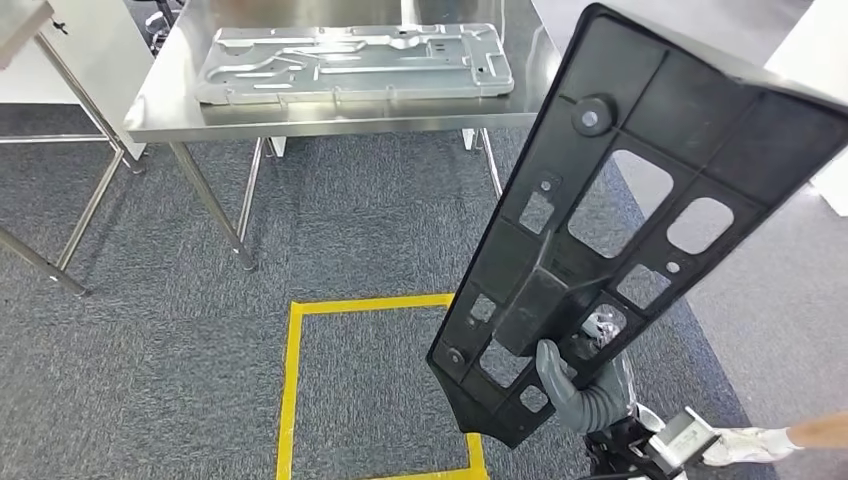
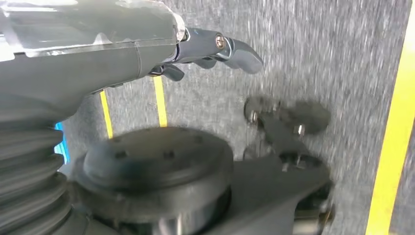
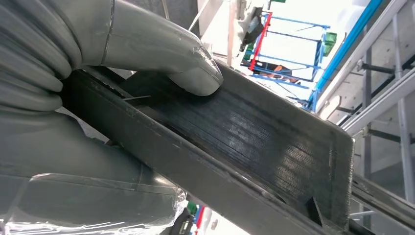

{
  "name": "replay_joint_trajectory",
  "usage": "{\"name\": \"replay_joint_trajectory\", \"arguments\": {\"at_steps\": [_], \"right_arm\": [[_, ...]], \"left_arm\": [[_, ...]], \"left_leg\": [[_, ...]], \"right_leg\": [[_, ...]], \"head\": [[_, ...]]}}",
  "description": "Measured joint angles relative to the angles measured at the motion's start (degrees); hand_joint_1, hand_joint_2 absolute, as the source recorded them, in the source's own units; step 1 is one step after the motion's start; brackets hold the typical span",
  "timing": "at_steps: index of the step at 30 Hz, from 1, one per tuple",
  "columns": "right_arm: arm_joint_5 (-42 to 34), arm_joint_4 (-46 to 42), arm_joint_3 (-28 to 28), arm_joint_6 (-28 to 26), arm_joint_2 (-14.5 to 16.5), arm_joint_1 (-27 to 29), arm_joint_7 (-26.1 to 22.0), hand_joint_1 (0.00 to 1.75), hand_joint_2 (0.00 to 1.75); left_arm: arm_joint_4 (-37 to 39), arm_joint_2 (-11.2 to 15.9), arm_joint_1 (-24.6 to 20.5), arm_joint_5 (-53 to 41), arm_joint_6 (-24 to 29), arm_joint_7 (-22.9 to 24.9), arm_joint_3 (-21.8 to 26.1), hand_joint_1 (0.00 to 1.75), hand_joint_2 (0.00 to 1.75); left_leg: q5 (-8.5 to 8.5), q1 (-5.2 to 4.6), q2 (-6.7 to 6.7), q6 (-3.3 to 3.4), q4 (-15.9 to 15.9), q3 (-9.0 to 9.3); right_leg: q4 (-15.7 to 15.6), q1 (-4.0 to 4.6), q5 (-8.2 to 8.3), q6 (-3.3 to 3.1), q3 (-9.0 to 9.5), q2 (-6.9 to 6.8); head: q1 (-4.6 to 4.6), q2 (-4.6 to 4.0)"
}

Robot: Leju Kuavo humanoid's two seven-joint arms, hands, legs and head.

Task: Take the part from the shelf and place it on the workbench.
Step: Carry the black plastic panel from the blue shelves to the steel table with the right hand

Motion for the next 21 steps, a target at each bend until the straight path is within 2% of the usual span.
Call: {"name": "replay_joint_trajectory", "arguments": {"at_steps": [2, 3, 4, 5, 7, 8, 9, 12, 14, 15, 17, 18, 19, 20, 21], "right_arm": [[0.0, 0.0, 0.0, 0.0, 0.0, 0.0, 0.0, 1.75, 1.75], [0.0, 0.1, 0.0, 0.0, 0.0, 0.1, 0.0, 1.75, 1.75], [-0.1, 0.1, 0.0, 0.0, -0.1, 0.1, 0.0, 1.75, 1.75], [-0.1, 0.2, 0.0, 0.1, -0.1, 0.1, 0.0, 1.75, 1.75], [-0.2, 0.2, 0.0, 0.1, -0.1, 0.0, 0.0, 1.75, 1.75], [-0.2, 0.2, 0.0, 0.1, -0.2, -0.1, 0.0, 1.75, 1.75], [-0.3, 0.2, 0.0, 0.1, -0.2, -0.2, 0.0, 1.75, 1.75], [-0.5, 0.2, 0.0, 0.1, -0.2, -0.2, 0.0, 1.75, 1.75], [-0.6, 0.2, 0.0, 0.1, -0.3, -0.3, -0.1, 1.75, 1.75], [-0.6, 0.2, 0.0, 0.1, -0.3, -0.3, -0.1, 1.75, 1.75], [-0.7, 0.2, 0.0, 0.1, -0.3, -0.2, -0.1, 1.75, 1.75], [-0.7, 0.2, 0.0, 0.1, -0.3, -0.2, -0.1, 1.75, 1.75], [-0.7, 0.2, 0.0, 0.1, -0.3, -0.1, -0.1, 1.75, 1.75], [-0.7, 0.2, 0.0, 0.1, -0.3, -0.1, -0.1, 1.75, 1.75], [-0.7, 0.2, 0.0, 0.1, -0.3, 0.0, -0.1, 1.75, 1.75]], "left_arm": [[0.0, 0.0, 0.0, 0.0, 0.0, 0.0, 0.0, 0.0, 1.75], [0.0, 0.0, 0.0, 0.0, 0.0, 0.0, -0.1, 0.0, 1.75], [0.0, 0.0, 0.1, 0.0, 0.0, 0.0, -0.1, 0.0, 1.75], [0.0, 0.0, 0.1, 0.0, 0.0, 0.0, -0.1, 0.0, 1.75], [0.0, 0.0, 0.1, 0.1, 0.0, 0.0, -0.2, 0.0, 1.75], [0.0, 0.0, 0.0, 0.1, 0.0, 0.0, -0.3, 0.0, 1.75], [0.0, 0.0, 0.0, 0.2, 0.0, 0.0, -0.3, 0.0, 1.75], [0.0, 0.0, 0.0, 0.3, 0.0, 0.0, -0.3, 0.0, 1.75], [0.0, 0.0, 0.0, 0.3, 0.0, 0.0, -0.3, 0.0, 1.75], [0.0, 0.0, 0.0, 0.3, 0.0, 0.0, -0.3, 0.0, 1.75], [0.0, 0.0, 0.0, 0.3, 0.0, 0.0, -0.4, 0.0, 1.75], [0.0, 0.0, 0.1, 0.3, 0.0, 0.0, -0.4, 0.0, 1.75], [0.0, 0.0, 0.1, 0.3, 0.0, 0.0, -0.4, 0.0, 1.75], [0.0, 0.0, 0.1, 0.3, -0.1, 0.0, -0.4, 0.0, 1.75], [0.0, 0.0, 0.1, 0.3, -0.1, 0.0, -0.4, 0.0, 1.75]], "left_leg": [[0.02, -0.06, 0.02, 0.2, -0.1, -0.02], [0.0, -0.08, 0.01, 0.22, -0.1, -0.01], [-0.04, -0.09, -0.01, 0.22, 0.0, 0.02], [-0.09, -0.08, -0.04, 0.18, 0.0, 0.09], [-0.27, -0.08, -0.13, -0.07, 0.0, 0.33], [-0.41, -0.2, -0.16, -0.3, 0.2, 0.35], [-0.51, -0.3, -0.17, -0.58, 0.2, 0.33], [-0.72, -0.4, -0.14, -1.58, 0.2, 0.22], [-1.9, -0.3, -0.12, -2.14, 1.8, -0.27], [-3.34, -0.23, -0.11, -2.36, 4.2, -1.32], [-7.0, -0.05, -0.11, -2.7, 12.0, -5.0], [-8.13, 0.02, -0.11, -2.83, 15.5, -6.78], [-8.18, 0.07, -0.11, -2.9, 17.1, -7.75], [-6.99, 0.1, -0.11, -2.89, 16.4, -7.57], [-4.94, 0.11, -0.11, -2.8, 13.4, -6.3]], "right_leg": [[7.2, -0.19, -3.23, 0.35, -3.59, -0.01], [9.9, -0.31, -3.94, 0.51, -5.07, -0.03], [10.9, -0.42, -3.58, 0.63, -5.68, -0.05], [9.6, -0.52, -2.16, 0.66, -5.19, -0.08], [2.2, -0.62, 1.8, 0.45, -1.78, -0.21], [-1.3, -0.54, 3.1, 0.22, -0.17, -0.27], [-3.5, -0.43, 3.72, -0.04, 0.83, -0.29], [-4.6, -0.21, 3.74, -0.94, 1.12, -0.16], [-5.0, -0.44, 3.83, -1.58, 1.44, -0.19], [-5.2, -0.58, 3.85, -1.84, 1.62, -0.25], [-5.2, -0.5, 3.69, -2.13, 1.75, -0.33], [-5.2, -0.46, 3.63, -2.21, 1.79, -0.33], [-5.2, -0.42, 3.54, -2.23, 1.88, -0.31], [-5.2, -0.41, 3.42, -2.19, 2.05, -0.25], [-5.1, -0.42, 3.25, -2.1, 2.29, -0.18]], "head": [[0.0, 0.0], [0.0, 0.0], [0.0, 0.0], [0.0, 0.0], [0.0, 0.0], [0.0, 0.0], [0.0, 0.0], [-0.01, 0.0], [-0.02, 0.0], [-0.02, 0.0], [-0.02, 0.0], [-0.02, 0.0], [-0.02, 0.0], [-0.02, 0.0], [-0.02, 0.0]]}}
